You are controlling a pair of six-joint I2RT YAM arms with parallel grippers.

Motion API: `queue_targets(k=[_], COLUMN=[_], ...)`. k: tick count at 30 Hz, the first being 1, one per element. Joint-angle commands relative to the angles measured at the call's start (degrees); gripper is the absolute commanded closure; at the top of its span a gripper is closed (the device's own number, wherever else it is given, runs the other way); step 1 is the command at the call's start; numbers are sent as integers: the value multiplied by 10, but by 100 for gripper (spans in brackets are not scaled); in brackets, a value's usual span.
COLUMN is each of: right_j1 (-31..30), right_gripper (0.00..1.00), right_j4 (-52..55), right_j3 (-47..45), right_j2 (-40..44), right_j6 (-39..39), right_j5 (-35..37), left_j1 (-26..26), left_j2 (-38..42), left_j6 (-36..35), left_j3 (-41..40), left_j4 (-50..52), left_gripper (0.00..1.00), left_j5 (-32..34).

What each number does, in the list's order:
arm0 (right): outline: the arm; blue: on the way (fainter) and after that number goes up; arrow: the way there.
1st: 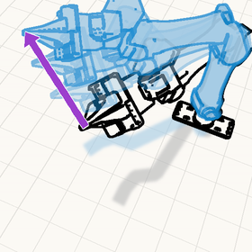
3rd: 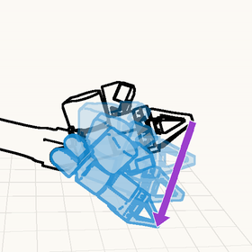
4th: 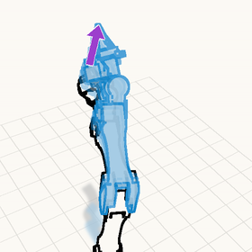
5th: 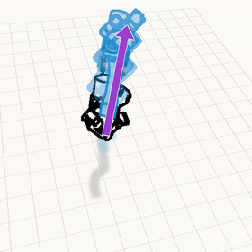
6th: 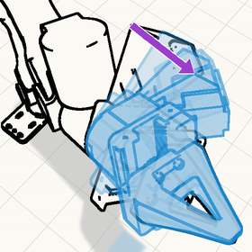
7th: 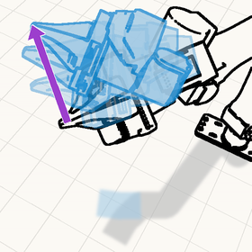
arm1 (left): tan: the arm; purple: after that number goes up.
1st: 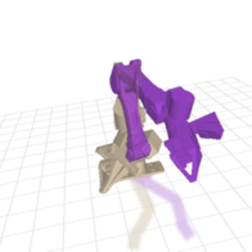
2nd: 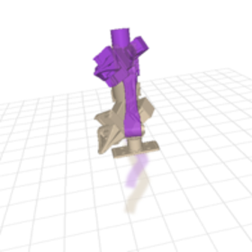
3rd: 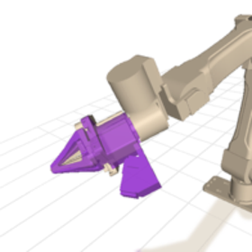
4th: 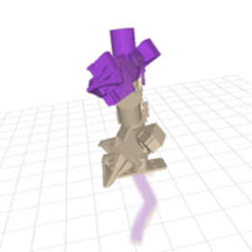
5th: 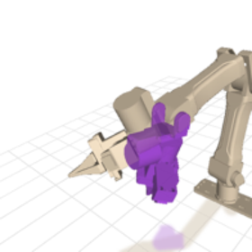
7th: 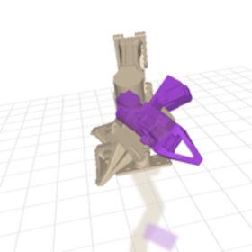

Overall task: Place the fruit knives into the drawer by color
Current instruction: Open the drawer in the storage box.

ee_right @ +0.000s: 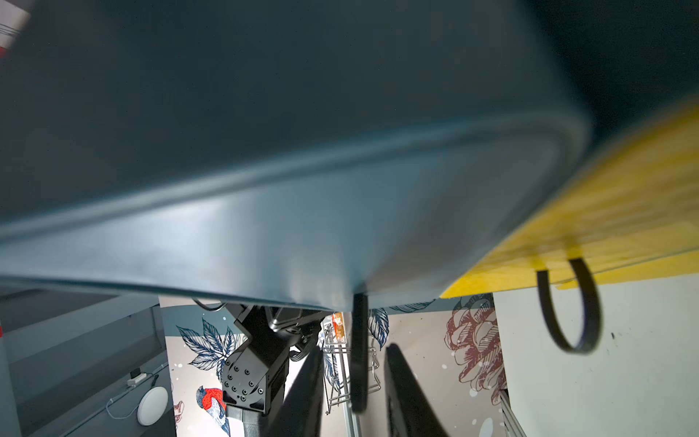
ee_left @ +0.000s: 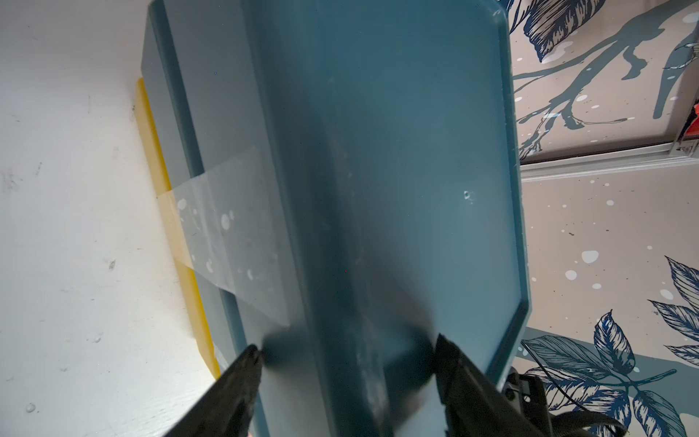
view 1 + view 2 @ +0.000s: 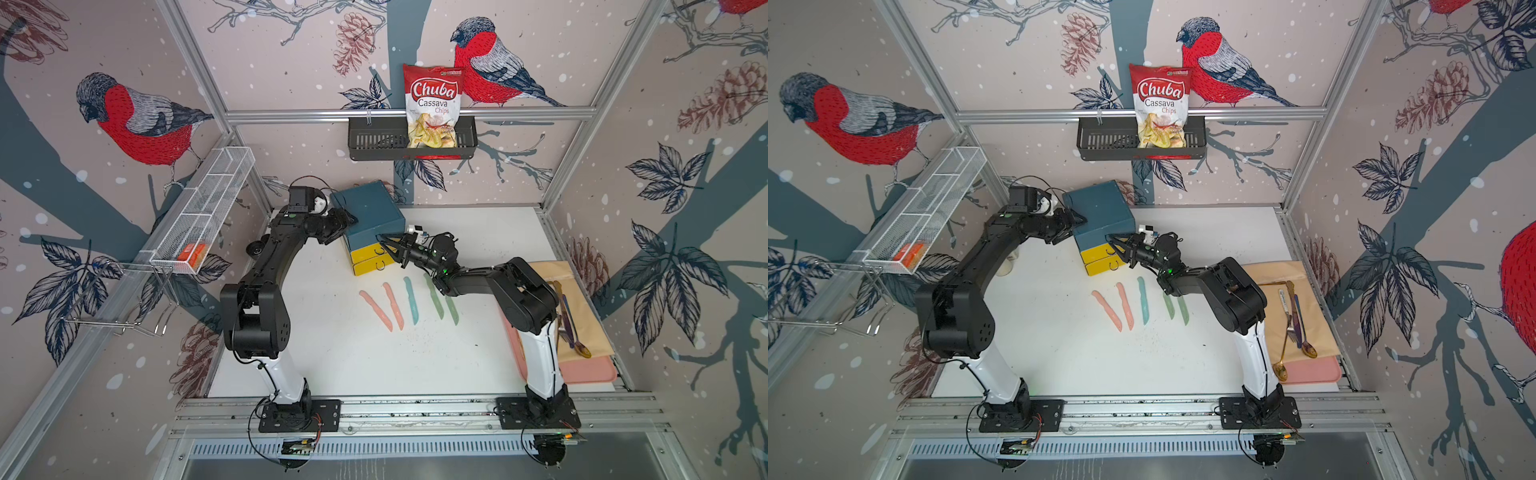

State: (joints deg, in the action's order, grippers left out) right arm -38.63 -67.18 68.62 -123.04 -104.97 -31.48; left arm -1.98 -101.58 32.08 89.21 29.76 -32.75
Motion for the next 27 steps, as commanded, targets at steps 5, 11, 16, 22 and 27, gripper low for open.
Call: queue_targets(k=[5,11,16,22,27], right_j1=[-4,1,5,1,-7], right_gripper=[87,97,97,97,97], right_j4=[-41,-47,-53,-68,-100], right_j3=[10,16,9,-57,-120], right_j2=[-21,-25,-16,29,62], right_j6=[-14,-8,-10,-10,-19], right_j5=[-10,-10,-23,-37,-46], left_j1=[1,1,1,1,1], left_j2=[-9,-11,-15,-24,-31], left_j6=[-4,-2,3,10,12], left_j3=[1,-2,-2,10,25], left_j4=[8,3,-2,-8,-5], left_gripper=[25,25,24,24,24], left_j5=[13,13,15,14,13])
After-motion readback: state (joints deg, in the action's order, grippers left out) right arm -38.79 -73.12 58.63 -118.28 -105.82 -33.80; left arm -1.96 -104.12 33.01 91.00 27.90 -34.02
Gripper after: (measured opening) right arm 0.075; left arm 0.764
